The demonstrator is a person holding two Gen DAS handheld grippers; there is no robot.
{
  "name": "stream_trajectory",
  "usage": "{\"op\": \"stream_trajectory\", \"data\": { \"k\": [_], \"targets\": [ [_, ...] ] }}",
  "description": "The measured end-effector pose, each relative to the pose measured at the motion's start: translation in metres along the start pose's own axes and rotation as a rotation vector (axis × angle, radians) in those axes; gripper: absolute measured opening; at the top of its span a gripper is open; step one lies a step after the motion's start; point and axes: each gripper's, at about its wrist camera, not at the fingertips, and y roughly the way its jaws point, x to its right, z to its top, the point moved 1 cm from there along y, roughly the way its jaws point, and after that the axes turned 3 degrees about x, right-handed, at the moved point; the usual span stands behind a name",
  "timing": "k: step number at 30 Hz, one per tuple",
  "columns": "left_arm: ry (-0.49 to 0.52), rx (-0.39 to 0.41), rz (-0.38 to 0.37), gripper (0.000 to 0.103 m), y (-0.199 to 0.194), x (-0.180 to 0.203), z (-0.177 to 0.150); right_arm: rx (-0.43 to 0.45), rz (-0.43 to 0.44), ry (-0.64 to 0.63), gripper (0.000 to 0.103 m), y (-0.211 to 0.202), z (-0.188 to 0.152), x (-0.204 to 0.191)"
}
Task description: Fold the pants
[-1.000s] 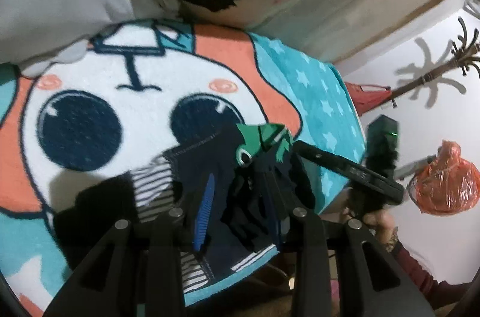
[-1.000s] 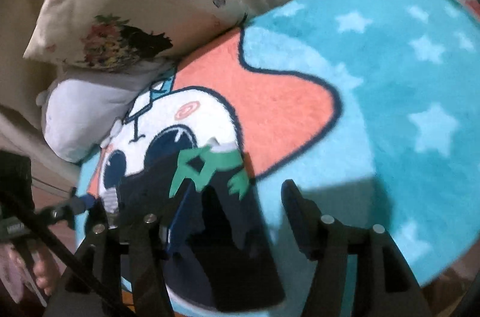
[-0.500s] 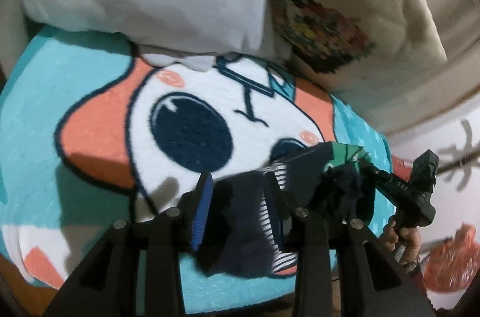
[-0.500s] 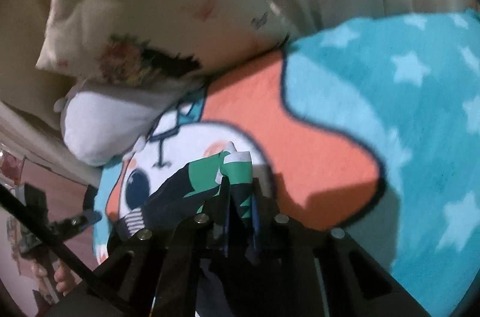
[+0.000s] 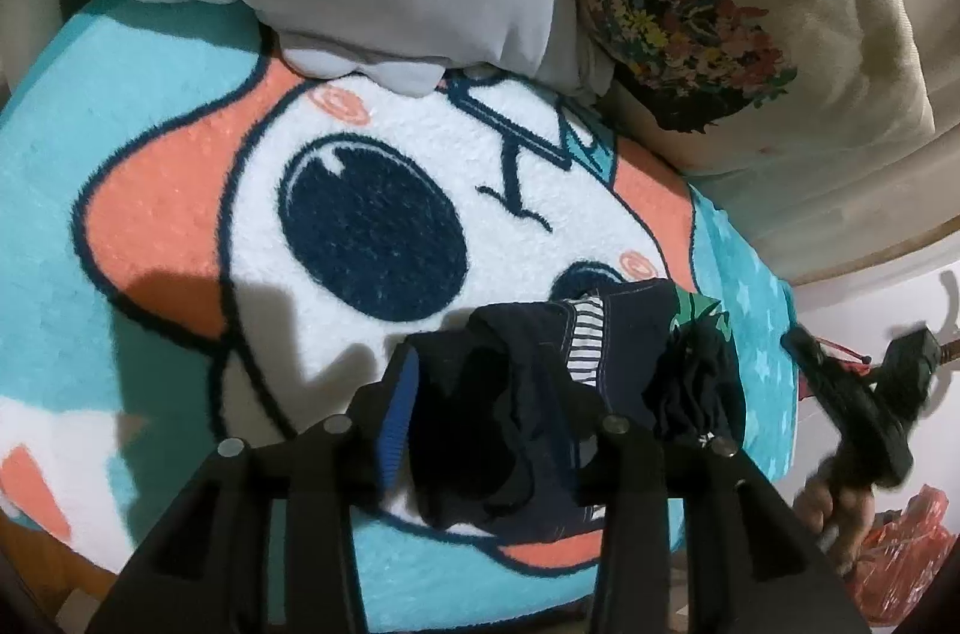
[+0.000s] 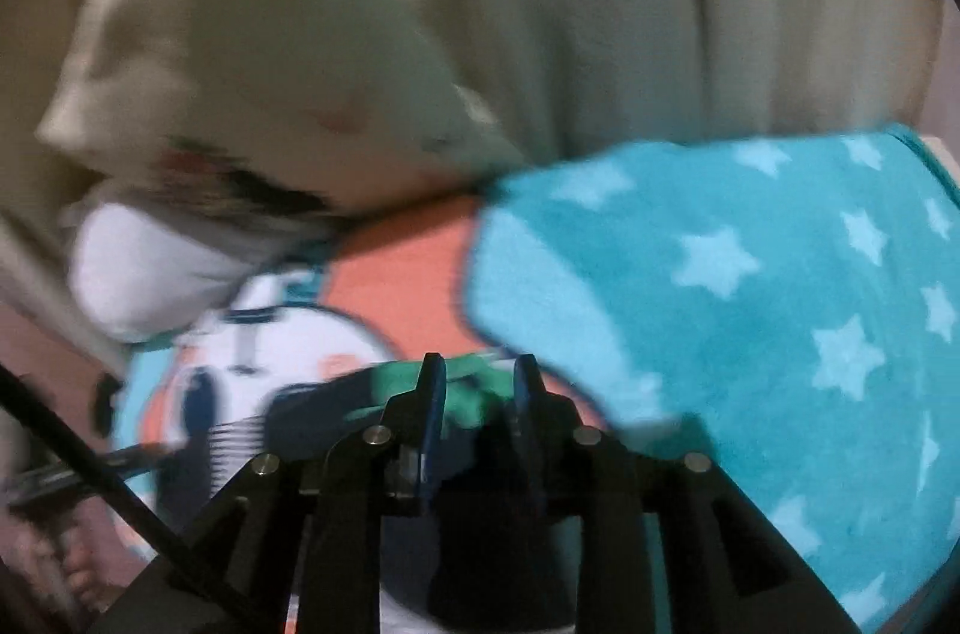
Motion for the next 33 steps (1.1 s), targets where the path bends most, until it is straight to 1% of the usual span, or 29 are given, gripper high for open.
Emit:
{"op": "stream_trajectory", "data": {
  "k": [2, 3, 5, 7, 8, 10, 11, 13, 14, 17, 20, 21, 22, 23, 25, 26, 27, 28, 30, 32, 33],
  "targets": [
    [-0.009, -0.006, -0.003, 0.039, 0.004, -0.001, 0.001, -0.089, 0.105, 0.003, 0.026, 0.016, -0.017, -0.018],
    [-0.014, -0.010, -0.004, 0.039, 0.005, -0.002, 0.001, -0.115, 0.111, -0.003, 0.026, 0.024, -0.024, -0.022],
    [-0.023, -0.014, -0.002, 0.040, 0.006, -0.004, 0.002, -0.174, 0.079, -0.014, 0.026, 0.047, -0.041, -0.027],
    [-0.037, -0.021, -0.011, 0.041, 0.006, -0.009, 0.005, -0.248, 0.054, 0.025, 0.026, 0.069, -0.056, -0.021],
    [-0.042, -0.024, -0.015, 0.042, 0.005, -0.011, 0.006, -0.254, 0.042, 0.044, 0.027, 0.071, -0.059, -0.019],
    [-0.046, -0.032, -0.030, 0.046, 0.004, -0.015, 0.010, -0.218, 0.044, 0.044, 0.028, 0.059, -0.057, -0.024],
    [-0.045, -0.039, -0.041, 0.050, 0.005, -0.016, 0.012, -0.197, 0.042, 0.021, 0.032, 0.052, -0.057, -0.030],
    [-0.028, -0.070, -0.068, 0.054, 0.012, -0.016, 0.015, -0.145, 0.048, -0.047, 0.054, 0.034, -0.058, -0.051],
    [-0.017, -0.084, -0.075, 0.054, 0.016, -0.015, 0.016, -0.126, 0.062, -0.075, 0.057, 0.027, -0.062, -0.063],
    [0.016, -0.139, -0.090, 0.055, 0.034, -0.013, 0.018, -0.128, 0.111, -0.163, 0.058, 0.027, -0.077, -0.104],
    [0.041, -0.178, -0.109, 0.061, 0.047, -0.011, 0.020, -0.137, 0.111, -0.346, 0.058, 0.035, -0.103, -0.156],
    [0.049, -0.188, -0.117, 0.063, 0.050, -0.010, 0.021, -0.131, 0.100, -0.429, 0.057, 0.039, -0.115, -0.177],
    [0.061, -0.198, -0.128, 0.065, 0.051, -0.009, 0.022, -0.121, 0.085, -0.480, 0.057, 0.042, -0.122, -0.189],
    [0.071, -0.206, -0.137, 0.065, 0.052, -0.007, 0.023, -0.106, 0.052, -0.554, 0.057, 0.046, -0.134, -0.204],
    [0.107, -0.227, -0.147, 0.065, 0.054, -0.004, 0.023, -0.088, -0.003, -0.645, 0.057, 0.055, -0.151, -0.219],
    [0.128, -0.235, -0.150, 0.064, 0.055, -0.002, 0.023, -0.086, -0.030, -0.682, 0.057, 0.062, -0.160, -0.226],
    [0.154, -0.242, -0.144, 0.060, 0.055, -0.001, 0.022, -0.089, -0.053, -0.705, 0.057, 0.069, -0.168, -0.229],
    [0.169, -0.251, -0.134, 0.044, 0.056, 0.000, 0.021, -0.093, -0.071, -0.714, 0.057, 0.074, -0.173, -0.230],
    [0.175, -0.273, -0.132, 0.039, 0.058, -0.001, 0.021, -0.099, -0.112, -0.706, 0.057, 0.085, -0.180, -0.228],
    [0.187, -0.271, -0.137, 0.033, 0.054, -0.001, 0.021, -0.109, -0.117, -0.661, 0.052, 0.095, -0.180, -0.225],
    [0.197, -0.264, -0.133, 0.031, 0.051, 0.001, 0.021, -0.110, -0.112, -0.630, 0.042, 0.094, -0.177, -0.224]
  ]
}}
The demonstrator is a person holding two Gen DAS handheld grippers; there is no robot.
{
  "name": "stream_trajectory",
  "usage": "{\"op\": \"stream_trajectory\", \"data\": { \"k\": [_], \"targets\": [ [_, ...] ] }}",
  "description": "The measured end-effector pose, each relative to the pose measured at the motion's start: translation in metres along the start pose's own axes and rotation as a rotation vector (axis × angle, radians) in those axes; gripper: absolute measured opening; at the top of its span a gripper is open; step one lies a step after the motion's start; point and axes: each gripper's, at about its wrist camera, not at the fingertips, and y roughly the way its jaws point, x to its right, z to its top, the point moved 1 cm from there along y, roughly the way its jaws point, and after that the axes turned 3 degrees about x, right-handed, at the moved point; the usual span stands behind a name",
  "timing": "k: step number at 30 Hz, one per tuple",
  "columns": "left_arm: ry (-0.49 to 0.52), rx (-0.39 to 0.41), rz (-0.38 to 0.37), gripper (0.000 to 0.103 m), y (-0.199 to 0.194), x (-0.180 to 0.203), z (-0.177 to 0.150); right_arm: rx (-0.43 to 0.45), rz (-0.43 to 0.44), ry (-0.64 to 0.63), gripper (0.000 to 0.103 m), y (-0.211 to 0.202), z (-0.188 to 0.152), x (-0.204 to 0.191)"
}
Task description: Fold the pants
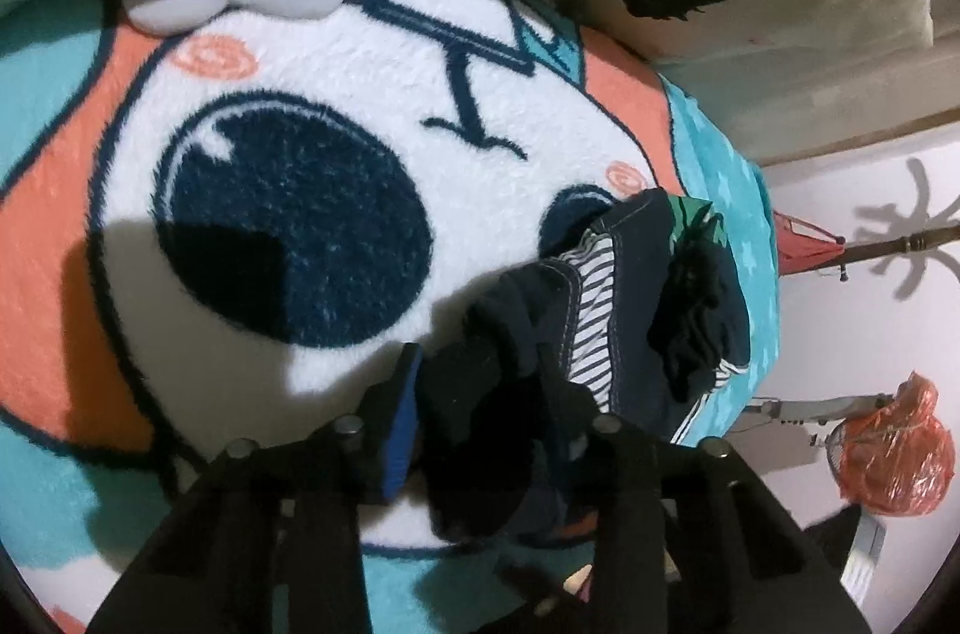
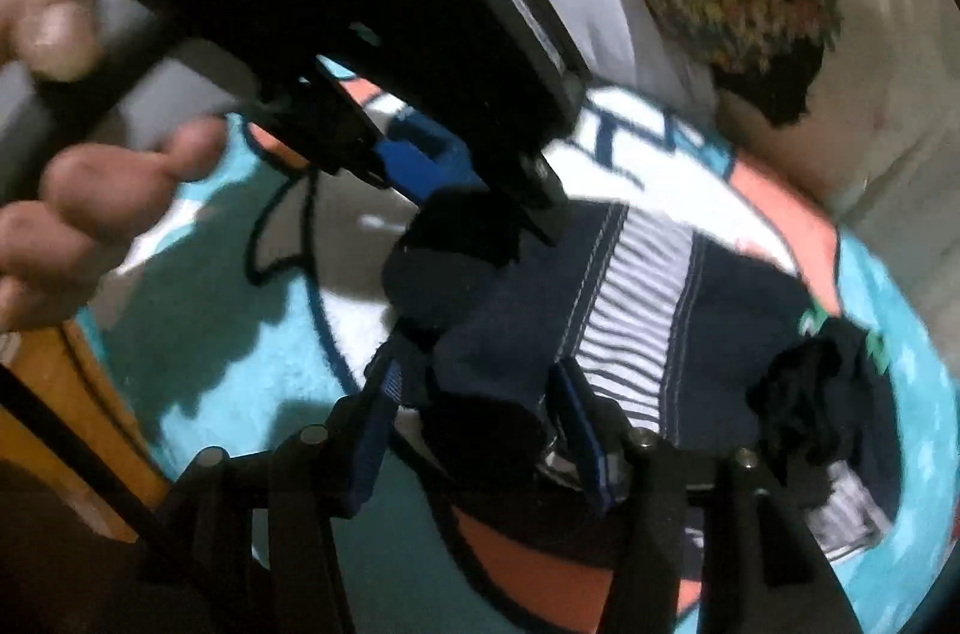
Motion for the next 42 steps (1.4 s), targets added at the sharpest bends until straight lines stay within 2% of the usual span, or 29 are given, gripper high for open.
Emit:
{"op": "stream_trajectory", "data": {
  "k": [1, 4, 6, 10, 14, 17, 19, 24, 27, 28, 31, 36, 42],
  "targets": [
    [0.009, 0.007, 0.006, 0.027, -0.003, 0.002, 0.000, -0.002, 0.004, 0.029, 0.025, -0.002, 0.002, 0.004],
    [0.013, 0.027, -0.012, 0.022, -0.014, 0.009, 0.001, 0.011, 0.053, 0.141, 0.013, -0.012, 0.011, 0.024],
    [0.011, 0.040, -0.034, 0.020, -0.020, 0.015, 0.003, 0.015, 0.089, 0.216, 0.011, -0.018, 0.013, 0.038],
    [0.030, 0.056, -0.024, 0.019, -0.023, 0.026, 0.006, 0.024, 0.122, 0.274, 0.010, -0.024, 0.013, 0.050],
    [-0.021, 0.042, 0.001, 0.018, -0.013, 0.015, 0.008, 0.007, 0.141, 0.247, 0.011, -0.014, 0.018, 0.049],
    [-0.096, 0.027, -0.019, 0.018, -0.008, -0.004, 0.009, -0.002, 0.145, 0.204, 0.019, -0.006, 0.019, 0.040],
    [-0.127, 0.018, -0.038, 0.019, -0.006, -0.012, 0.009, -0.004, 0.154, 0.193, 0.051, 0.000, 0.019, 0.036],
    [-0.106, 0.018, -0.015, 0.019, -0.004, -0.010, 0.008, 0.014, 0.065, 0.090, 0.054, 0.018, 0.025, 0.015],
    [-0.095, 0.024, 0.009, 0.019, -0.005, -0.005, 0.009, 0.010, -0.015, 0.005, 0.037, 0.026, 0.024, 0.003],
    [-0.089, 0.029, 0.007, 0.018, -0.007, -0.003, 0.008, 0.014, -0.021, 0.005, 0.029, 0.024, 0.024, 0.003],
    [-0.055, 0.055, -0.004, 0.018, -0.018, 0.012, 0.006, 0.031, 0.004, 0.076, 0.018, 0.009, 0.027, 0.019],
    [0.004, 0.083, -0.046, 0.018, -0.030, 0.051, 0.014, 0.095, 0.051, 0.213, 0.017, -0.026, 0.031, 0.053],
    [0.091, 0.080, -0.075, 0.018, -0.015, 0.116, 0.033, 0.145, 0.089, 0.389, 0.017, -0.056, 0.022, 0.105]
  ]
}}
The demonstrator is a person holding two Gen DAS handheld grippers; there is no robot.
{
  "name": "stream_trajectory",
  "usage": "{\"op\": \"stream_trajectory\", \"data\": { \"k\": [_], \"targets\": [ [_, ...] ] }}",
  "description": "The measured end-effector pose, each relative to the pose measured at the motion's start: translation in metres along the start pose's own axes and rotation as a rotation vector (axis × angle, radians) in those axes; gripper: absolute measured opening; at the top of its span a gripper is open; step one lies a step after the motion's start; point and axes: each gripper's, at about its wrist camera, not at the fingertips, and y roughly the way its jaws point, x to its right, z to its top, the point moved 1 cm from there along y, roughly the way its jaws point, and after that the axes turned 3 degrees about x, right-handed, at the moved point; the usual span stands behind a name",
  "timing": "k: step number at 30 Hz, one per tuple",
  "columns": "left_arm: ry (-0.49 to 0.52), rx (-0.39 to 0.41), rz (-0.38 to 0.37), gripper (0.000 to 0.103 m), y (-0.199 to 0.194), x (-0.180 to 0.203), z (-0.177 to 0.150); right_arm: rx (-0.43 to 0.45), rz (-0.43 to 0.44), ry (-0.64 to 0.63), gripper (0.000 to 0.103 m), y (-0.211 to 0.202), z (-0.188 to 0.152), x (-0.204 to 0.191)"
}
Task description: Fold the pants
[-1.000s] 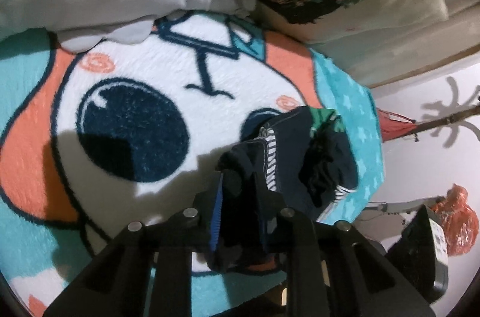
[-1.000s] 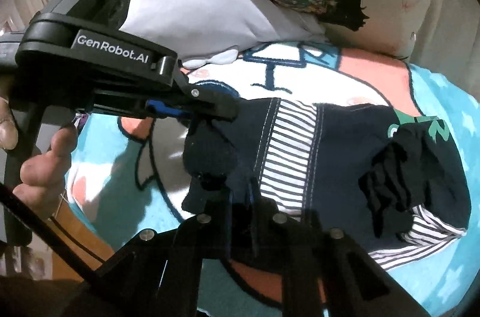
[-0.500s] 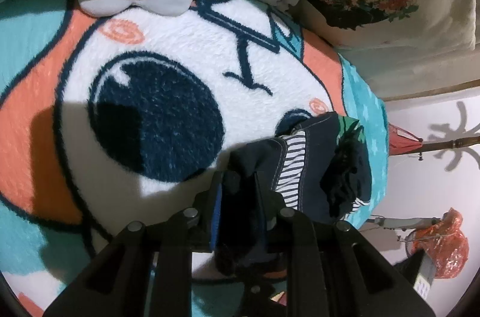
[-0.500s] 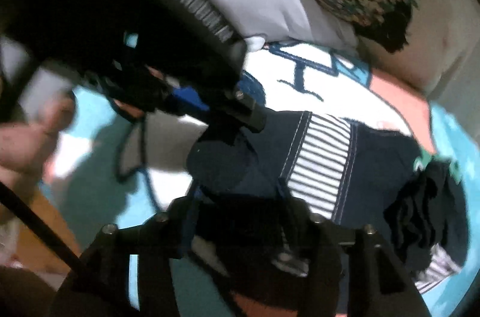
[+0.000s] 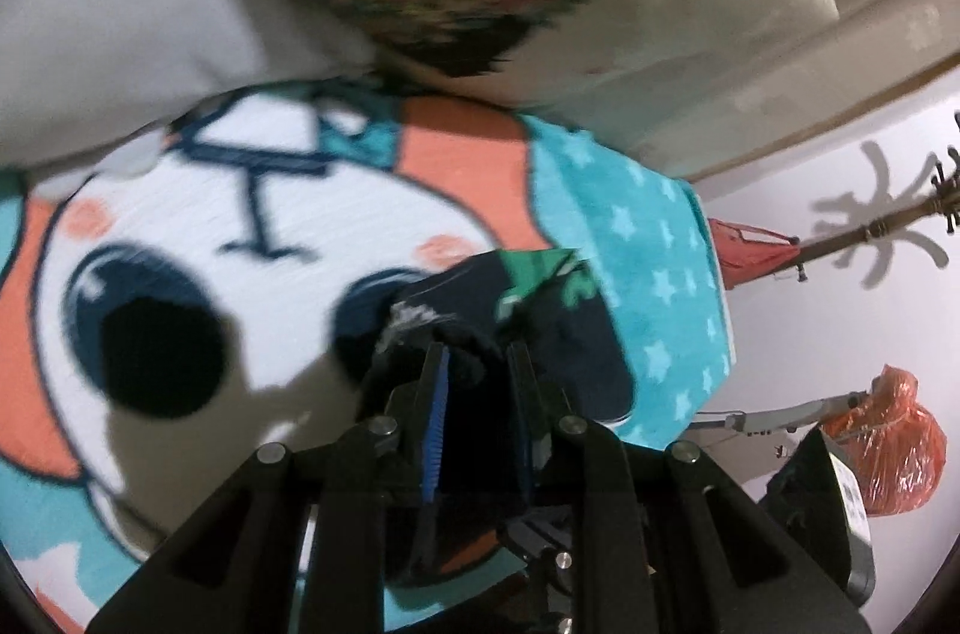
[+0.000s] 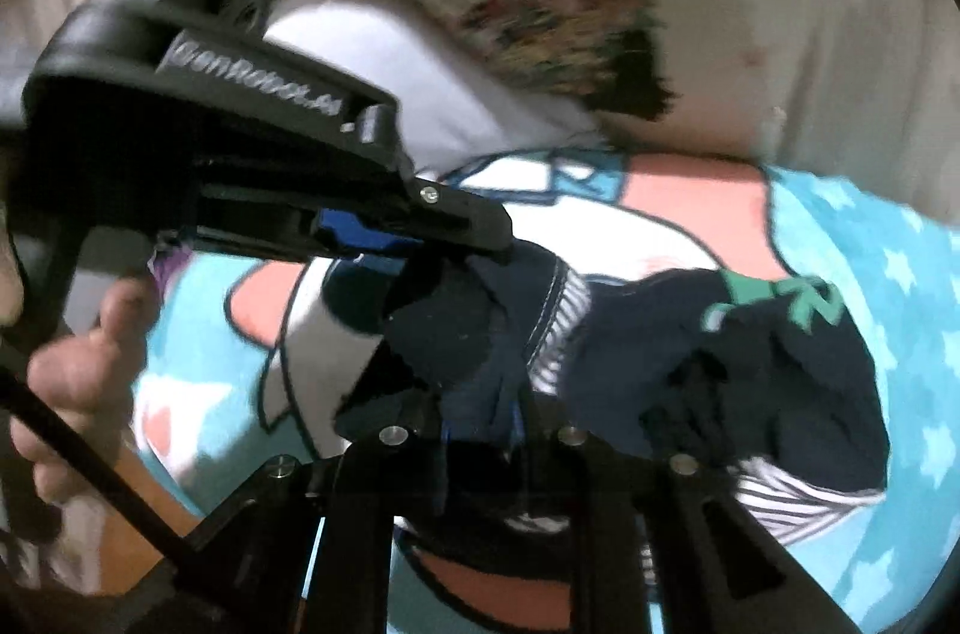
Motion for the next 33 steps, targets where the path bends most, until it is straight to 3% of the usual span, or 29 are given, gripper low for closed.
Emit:
{"op": "stream_trajectory", "data": {
  "k": [12, 15, 17, 20, 21, 23, 25, 28, 33],
  "targets": [
    [0.134, -0.120, -0.002, 0.014, 0.099, 0.116, 0.027, 0.060, 0.085, 0.435, 0.017, -0.037, 0.001, 0.169],
    [0.144, -0.147, -0.005, 0.015, 0.112, 0.130, 0.027, 0.043, 0.047, 0.483, 0.022, -0.034, -0.006, 0.197],
    [0.148, -0.153, -0.028, 0.024, 0.111, 0.134, 0.026, 0.026, 0.002, 0.516, 0.025, -0.032, -0.013, 0.216],
    [0.113, -0.139, -0.050, 0.039, 0.101, 0.127, 0.025, 0.029, -0.010, 0.571, 0.041, -0.041, -0.017, 0.236],
    [0.090, -0.126, -0.056, 0.040, 0.095, 0.121, 0.025, 0.045, -0.028, 0.576, 0.048, -0.048, -0.016, 0.240],
    [0.061, -0.104, -0.052, 0.040, 0.088, 0.112, 0.024, 0.079, -0.059, 0.570, 0.053, -0.063, -0.014, 0.247],
    [0.033, -0.067, -0.021, 0.040, 0.078, 0.099, 0.022, 0.103, -0.086, 0.574, 0.054, -0.076, -0.010, 0.254],
    [-0.010, -0.040, 0.017, 0.040, 0.071, 0.078, 0.013, 0.108, -0.039, 0.572, 0.055, -0.088, -0.005, 0.255],
    [-0.062, -0.043, 0.079, 0.040, 0.069, 0.048, -0.005, 0.004, 0.007, 0.494, 0.054, -0.063, -0.009, 0.228]
  ]
}}
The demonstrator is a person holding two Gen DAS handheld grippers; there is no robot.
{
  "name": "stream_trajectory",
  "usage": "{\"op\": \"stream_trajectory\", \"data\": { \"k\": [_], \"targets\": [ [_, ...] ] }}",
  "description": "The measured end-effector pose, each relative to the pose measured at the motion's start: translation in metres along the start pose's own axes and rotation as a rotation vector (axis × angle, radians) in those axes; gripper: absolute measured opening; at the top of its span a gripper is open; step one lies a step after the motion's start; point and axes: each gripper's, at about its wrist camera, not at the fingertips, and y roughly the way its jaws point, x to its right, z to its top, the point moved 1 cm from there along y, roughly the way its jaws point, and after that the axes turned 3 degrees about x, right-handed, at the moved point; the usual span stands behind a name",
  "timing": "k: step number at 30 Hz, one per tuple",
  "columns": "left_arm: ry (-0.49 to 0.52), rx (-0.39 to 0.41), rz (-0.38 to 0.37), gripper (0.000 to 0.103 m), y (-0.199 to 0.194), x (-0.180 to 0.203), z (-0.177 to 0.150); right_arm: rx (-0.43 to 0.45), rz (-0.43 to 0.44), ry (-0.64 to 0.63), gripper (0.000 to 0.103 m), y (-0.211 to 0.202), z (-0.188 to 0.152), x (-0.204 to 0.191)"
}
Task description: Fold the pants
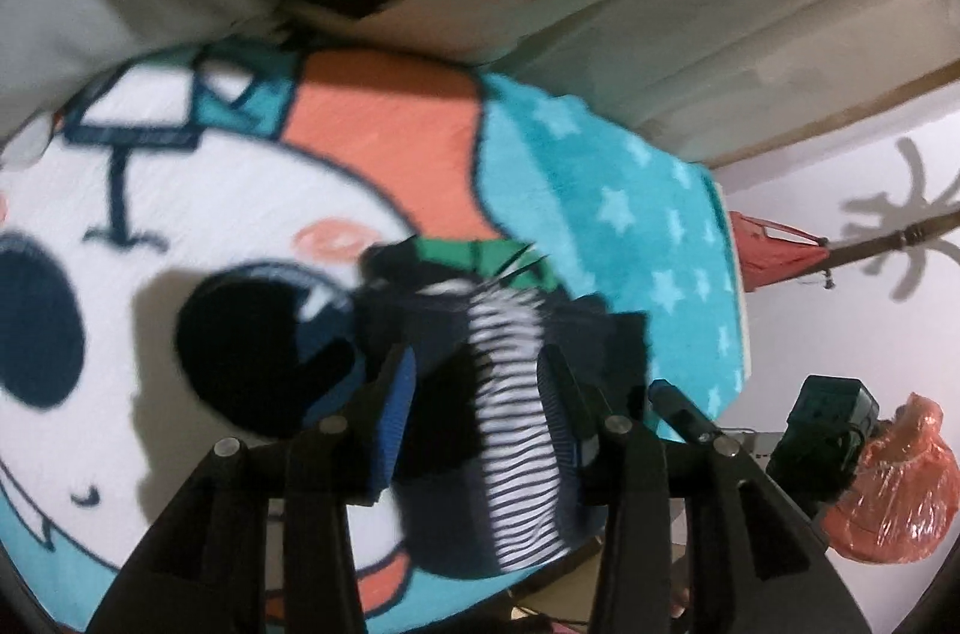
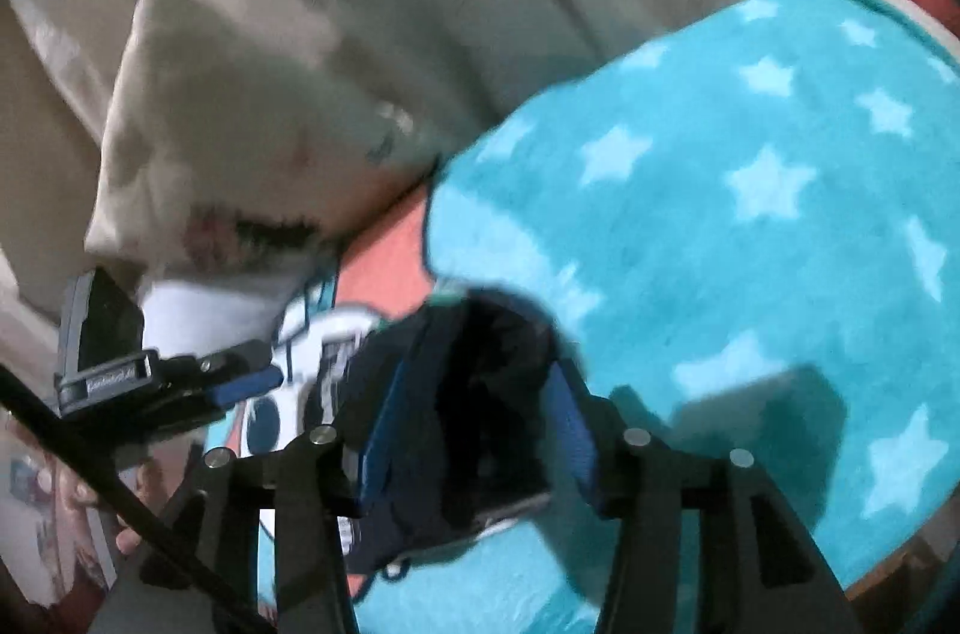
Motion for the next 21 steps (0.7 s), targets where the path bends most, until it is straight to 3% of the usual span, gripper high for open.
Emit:
{"op": "stream_trajectory", "data": {
  "k": [2, 3, 9, 16, 18, 21],
  "targets": [
    [-0.026, -0.001, 0.011, 0.040, -0.001, -0.010, -0.005, -0.051, 0.003, -0.043, 0.029, 0.013, -0.008, -0.008],
    [-0.032, 0.000, 0.017, 0.040, -0.002, -0.014, -0.006, -0.076, 0.003, -0.072, 0.010, 0.019, -0.011, -0.014],
    [-0.043, 0.023, 0.058, 0.040, -0.005, -0.025, -0.014, -0.032, -0.115, -0.195, 0.009, 0.026, -0.001, -0.021],
    [-0.086, 0.002, 0.026, 0.041, 0.013, -0.023, -0.021, -0.109, -0.199, -0.209, 0.016, 0.041, 0.004, 0.001],
    [-0.045, 0.031, 0.016, 0.041, 0.010, -0.011, -0.022, -0.074, -0.219, -0.203, 0.017, 0.028, 0.010, 0.002],
    [0.069, 0.064, 0.006, 0.040, 0.007, 0.019, -0.025, -0.010, -0.181, -0.169, 0.017, 0.006, 0.023, 0.003]
  ]
}}
